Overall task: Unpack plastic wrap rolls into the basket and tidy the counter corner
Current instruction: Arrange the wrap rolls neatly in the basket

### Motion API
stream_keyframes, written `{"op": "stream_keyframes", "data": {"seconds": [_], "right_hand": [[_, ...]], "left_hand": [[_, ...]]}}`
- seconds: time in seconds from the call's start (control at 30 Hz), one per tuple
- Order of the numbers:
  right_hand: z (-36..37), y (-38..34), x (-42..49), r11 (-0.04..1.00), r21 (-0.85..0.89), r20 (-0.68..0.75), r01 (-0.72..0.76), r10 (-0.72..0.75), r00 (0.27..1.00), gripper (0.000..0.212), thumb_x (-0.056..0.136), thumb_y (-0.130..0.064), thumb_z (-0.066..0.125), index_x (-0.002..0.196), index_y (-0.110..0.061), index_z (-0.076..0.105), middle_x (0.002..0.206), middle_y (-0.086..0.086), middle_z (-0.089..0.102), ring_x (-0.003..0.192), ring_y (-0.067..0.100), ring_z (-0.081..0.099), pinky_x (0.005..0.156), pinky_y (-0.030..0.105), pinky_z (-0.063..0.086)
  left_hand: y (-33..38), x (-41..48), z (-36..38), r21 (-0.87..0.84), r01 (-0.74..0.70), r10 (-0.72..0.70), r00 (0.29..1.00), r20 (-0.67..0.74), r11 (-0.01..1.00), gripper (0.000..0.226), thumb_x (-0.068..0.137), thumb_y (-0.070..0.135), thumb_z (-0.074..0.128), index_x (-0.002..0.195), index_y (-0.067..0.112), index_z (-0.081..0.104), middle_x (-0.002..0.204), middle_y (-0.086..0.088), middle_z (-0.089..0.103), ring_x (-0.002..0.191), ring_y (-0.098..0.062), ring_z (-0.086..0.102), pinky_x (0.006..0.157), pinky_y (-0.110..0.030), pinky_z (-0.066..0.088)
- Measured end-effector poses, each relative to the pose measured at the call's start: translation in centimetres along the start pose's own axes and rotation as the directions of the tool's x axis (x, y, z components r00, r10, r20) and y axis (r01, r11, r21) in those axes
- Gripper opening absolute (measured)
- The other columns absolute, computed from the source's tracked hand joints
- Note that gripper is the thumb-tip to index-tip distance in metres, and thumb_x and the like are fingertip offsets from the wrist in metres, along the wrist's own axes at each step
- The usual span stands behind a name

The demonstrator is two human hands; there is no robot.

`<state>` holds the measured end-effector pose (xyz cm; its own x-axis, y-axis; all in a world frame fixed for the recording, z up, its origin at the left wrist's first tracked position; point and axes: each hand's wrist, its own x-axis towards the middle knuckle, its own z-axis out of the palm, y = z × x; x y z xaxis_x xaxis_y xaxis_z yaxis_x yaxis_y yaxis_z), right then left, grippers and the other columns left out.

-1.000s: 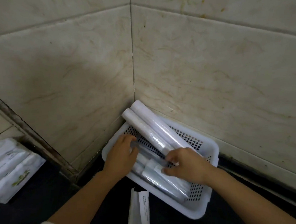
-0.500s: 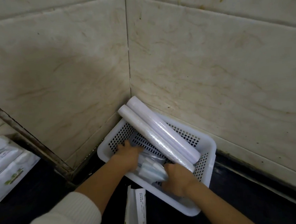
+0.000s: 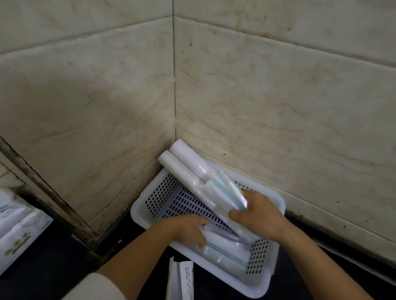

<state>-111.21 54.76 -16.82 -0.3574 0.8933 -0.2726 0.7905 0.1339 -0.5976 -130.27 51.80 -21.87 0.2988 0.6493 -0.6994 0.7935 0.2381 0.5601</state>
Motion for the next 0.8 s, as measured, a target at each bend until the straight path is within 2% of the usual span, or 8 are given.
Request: {"op": "stream_keyframes", "data": {"seconds": [0.1, 0.23, 0.3, 0.4, 0.5, 0.6, 0.7, 0.8], "right_hand": [[1.5, -0.2, 0.3, 1.000, -0.012, 0.039, -0.017, 0.017, 0.999, 0.022, 0.082, -0.033, 0.066, 0.095, -0.018, 0.055, 0.078, -0.005, 0.059, 0.062, 0.005, 0.056, 0.048, 0.017, 0.041], [5.0, -1.8, 1.8, 0.997, -0.051, 0.123, 0.049, -0.043, 0.991, 0.032, 0.083, -0.037, 0.066, 0.105, -0.018, 0.053, 0.091, -0.001, 0.062, 0.073, 0.011, 0.056, 0.059, 0.023, 0.044], [7.4, -3.0, 3.0, 0.990, -0.107, 0.155, 0.088, -0.070, 0.985, 0.035, 0.082, -0.034, 0.066, 0.108, -0.016, 0.051, 0.100, 0.003, 0.061, 0.081, 0.016, 0.056, 0.065, 0.027, 0.042], [10.3, -4.2, 4.4, 0.971, -0.213, 0.231, 0.106, -0.056, 0.971, 0.043, 0.082, -0.040, 0.065, 0.110, -0.011, 0.050, 0.109, 0.009, 0.062, 0.096, 0.026, 0.061, 0.073, 0.032, 0.045], [11.7, -4.1, 4.8, 0.955, -0.259, 0.260, 0.145, -0.076, 0.963, 0.050, 0.079, -0.039, 0.068, 0.117, -0.010, 0.052, 0.114, 0.010, 0.061, 0.106, 0.027, 0.058, 0.089, 0.036, 0.050], [10.7, -3.4, 4.2, 0.979, -0.145, 0.237, 0.143, -0.106, 0.966, 0.040, 0.074, -0.034, 0.073, 0.104, -0.015, 0.055, 0.109, 0.009, 0.063, 0.100, 0.025, 0.060, 0.085, 0.036, 0.052], [8.7, -2.6, 2.5, 0.992, -0.023, 0.174, 0.124, -0.118, 0.978, 0.064, 0.076, -0.031, 0.076, 0.131, -0.009, 0.052, 0.130, 0.008, 0.059, 0.118, 0.024, 0.056, 0.098, 0.031, 0.045], [6.7, -2.0, -0.3, 0.990, 0.054, 0.065, 0.133, -0.136, 0.989, 0.064, 0.081, -0.028, 0.073, 0.137, -0.008, 0.050, 0.136, 0.005, 0.056, 0.125, 0.020, 0.051, 0.102, 0.025, 0.040]], "left_hand": [[-1.7, -1.5, -1.3, -0.091, -0.060, 0.026, 0.942, -0.334, 0.994, 0.037, 0.093, 0.010, 0.050, 0.129, 0.013, 0.055, 0.123, -0.009, 0.061, 0.107, -0.025, 0.060, 0.094, -0.036, 0.051], [-4.8, -3.6, -1.5, -0.067, -0.174, 0.026, 0.482, -0.876, 0.982, 0.036, 0.096, 0.006, 0.043, 0.130, 0.012, 0.051, 0.122, 0.001, 0.053, 0.104, -0.015, 0.054, 0.088, -0.026, 0.044], [-5.5, -4.2, -0.9, 0.014, -0.282, 0.132, 0.402, -0.906, 0.959, 0.038, 0.095, 0.005, 0.045, 0.130, 0.019, 0.051, 0.125, 0.007, 0.048, 0.106, -0.008, 0.049, 0.088, -0.023, 0.041], [-6.2, -4.0, -0.2, 0.166, -0.304, 0.304, 0.494, -0.815, 0.938, 0.038, 0.095, 0.003, 0.046, 0.128, 0.019, 0.055, 0.131, 0.005, 0.050, 0.116, -0.006, 0.045, 0.100, -0.019, 0.037], [-6.7, -3.5, 0.1, 0.091, -0.227, 0.227, 0.697, -0.680, 0.970, 0.038, 0.098, 0.011, 0.043, 0.132, 0.021, 0.055, 0.132, 0.002, 0.058, 0.114, -0.006, 0.051, 0.097, -0.017, 0.040], [-6.7, -3.0, 0.0, 0.181, -0.045, 0.143, 0.803, -0.578, 0.983, 0.039, 0.099, 0.016, 0.041, 0.136, 0.019, 0.052, 0.134, -0.001, 0.058, 0.115, -0.012, 0.055, 0.094, -0.022, 0.043], [-5.9, -3.3, -0.1, 0.146, -0.059, 0.133, 0.809, -0.573, 0.988, 0.035, 0.098, 0.012, 0.041, 0.130, 0.011, 0.056, 0.126, -0.007, 0.061, 0.108, -0.016, 0.058, 0.090, -0.026, 0.046], [-5.0, -4.6, 1.2, 0.076, -0.195, 0.193, 0.697, -0.691, 0.978, 0.036, 0.097, 0.009, 0.044, 0.132, 0.013, 0.054, 0.135, 0.005, 0.047, 0.122, -0.012, 0.047, 0.104, -0.024, 0.037]]}}
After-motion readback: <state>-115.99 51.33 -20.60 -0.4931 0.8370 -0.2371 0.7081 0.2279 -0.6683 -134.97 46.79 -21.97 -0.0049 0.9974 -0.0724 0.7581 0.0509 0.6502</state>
